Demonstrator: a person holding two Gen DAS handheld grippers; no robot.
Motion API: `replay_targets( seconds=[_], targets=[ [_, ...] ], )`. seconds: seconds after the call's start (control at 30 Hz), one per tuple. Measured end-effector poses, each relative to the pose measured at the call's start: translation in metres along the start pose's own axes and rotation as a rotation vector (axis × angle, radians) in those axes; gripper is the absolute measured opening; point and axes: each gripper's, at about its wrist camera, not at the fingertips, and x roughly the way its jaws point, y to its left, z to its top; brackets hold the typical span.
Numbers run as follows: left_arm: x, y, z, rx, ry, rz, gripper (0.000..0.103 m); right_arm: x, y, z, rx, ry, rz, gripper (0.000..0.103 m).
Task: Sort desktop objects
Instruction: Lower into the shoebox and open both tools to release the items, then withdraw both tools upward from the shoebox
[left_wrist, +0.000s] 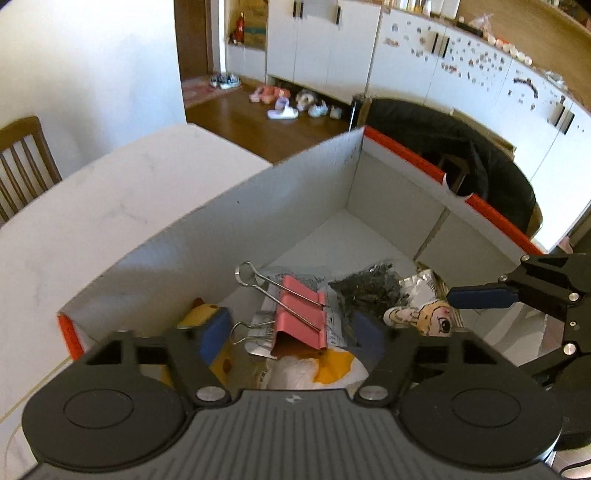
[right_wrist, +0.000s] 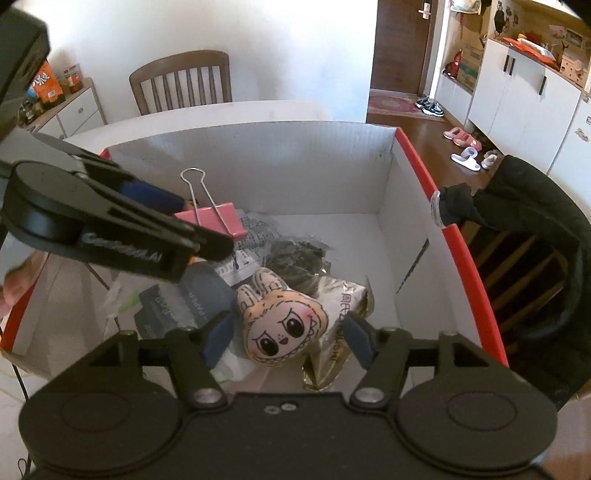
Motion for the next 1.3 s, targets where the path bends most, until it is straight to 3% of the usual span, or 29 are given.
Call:
replay_targets(
  seconds=[0.23,0.73,0.83,1.0,1.07,1.3],
  targets=[
    [-0.017,0.003,-0.003,-0.037,-0.029,-0.006,0.075,-0.012,-0.002,0.000,0.011,-0.033,0.016,0.073],
    [-0.066,0.004,-0.029,-0.108,-0.134,0.004,0.075,-0.044,0.000,-0.004,0.015,-0.113,0.079,0.076],
    [-0.075,0.005,-0.035,-0.131,-0.145,0.008,0.086,-0.051,0.001,-0.006,0.021,-0.131,0.094,0.078],
    [-0.089,0.007,-0.043,-0.147,-0.155,0.020,0.090,-0.062,0.006,-0.008,0.029,-0.155,0.112,0.081],
    [-0.093,0.007,-0.047,-0.155,-0.158,0.019,0.099,-0.067,0.008,-0.010,0.033,-0.167,0.119,0.084],
    [-0.109,0.005,-0.062,-0.160,-0.174,0.021,0.103,-0.087,0.016,-0.018,0.029,-0.222,0.153,0.096]
  ],
)
